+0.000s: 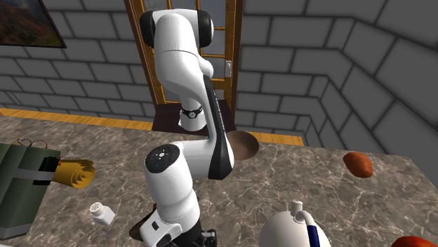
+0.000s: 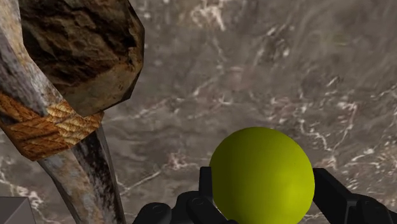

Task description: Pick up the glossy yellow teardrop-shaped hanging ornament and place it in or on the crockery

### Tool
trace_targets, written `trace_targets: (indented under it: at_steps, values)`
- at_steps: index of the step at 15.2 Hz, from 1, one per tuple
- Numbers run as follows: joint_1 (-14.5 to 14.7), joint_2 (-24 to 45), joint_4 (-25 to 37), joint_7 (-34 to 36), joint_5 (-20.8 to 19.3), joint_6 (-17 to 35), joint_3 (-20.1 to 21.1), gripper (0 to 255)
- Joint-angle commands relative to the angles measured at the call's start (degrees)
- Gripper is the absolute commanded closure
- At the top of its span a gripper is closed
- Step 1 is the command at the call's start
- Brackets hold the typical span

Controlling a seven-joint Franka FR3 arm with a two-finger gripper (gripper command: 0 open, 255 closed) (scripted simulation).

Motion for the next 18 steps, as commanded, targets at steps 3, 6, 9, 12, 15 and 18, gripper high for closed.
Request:
trace_targets:
  at_steps: [3,6,9,12,15,18]
  values:
    - [0.1,-0.6,-0.1,0.2,-0.1,-0.5,-0.1,255]
    - [0.3,-2.2,-0.1,0.7,-0.6,-2.2,-0.5,255]
    - [0.6,-3.8,0.1,1.2,-1.0,-3.9,-0.8,255]
    - [0.7,-5.3,0.3,1.7,-1.5,-5.6,-1.1,255]
    - [0.9,-6.7,0.7,2.2,-1.9,-7.4,-1.4,255]
    - [1.1,-8.0,1.2,2.7,-2.4,-9.2,-1.7,255]
